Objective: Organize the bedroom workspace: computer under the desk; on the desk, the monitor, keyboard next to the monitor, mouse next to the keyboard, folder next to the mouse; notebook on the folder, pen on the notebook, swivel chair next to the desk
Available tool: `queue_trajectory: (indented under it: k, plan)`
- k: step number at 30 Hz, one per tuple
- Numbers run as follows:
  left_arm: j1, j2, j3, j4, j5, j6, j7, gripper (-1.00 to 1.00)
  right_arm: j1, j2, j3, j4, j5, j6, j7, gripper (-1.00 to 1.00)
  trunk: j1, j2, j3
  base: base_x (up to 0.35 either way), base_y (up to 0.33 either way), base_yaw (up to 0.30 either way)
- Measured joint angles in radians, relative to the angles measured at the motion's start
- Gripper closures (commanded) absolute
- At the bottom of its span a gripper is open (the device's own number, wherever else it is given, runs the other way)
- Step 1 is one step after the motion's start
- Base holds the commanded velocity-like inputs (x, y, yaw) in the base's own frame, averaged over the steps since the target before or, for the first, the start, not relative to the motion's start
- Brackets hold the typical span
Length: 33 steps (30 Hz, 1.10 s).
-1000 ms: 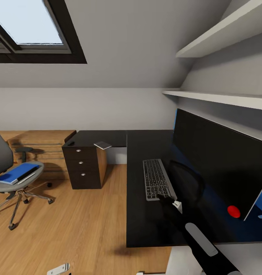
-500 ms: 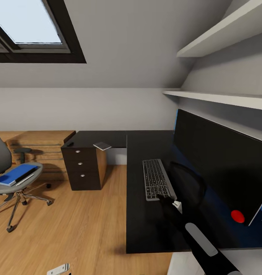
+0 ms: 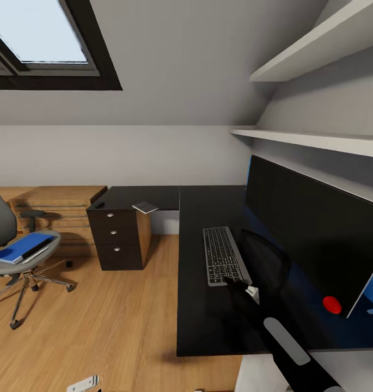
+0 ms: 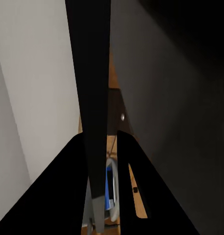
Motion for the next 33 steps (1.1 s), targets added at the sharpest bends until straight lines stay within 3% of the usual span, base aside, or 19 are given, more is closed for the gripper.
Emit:
queue_trajectory:
  k: [33]
  plan:
    - [0.000,0.000,0.000,0.000,0.000,0.000,0.000,-1.00,0.000,0.000,0.002,0.000,0.000,0.000,-0.001,1.00,0.000,0.000,0.000,0.030,-0.010,0.000]
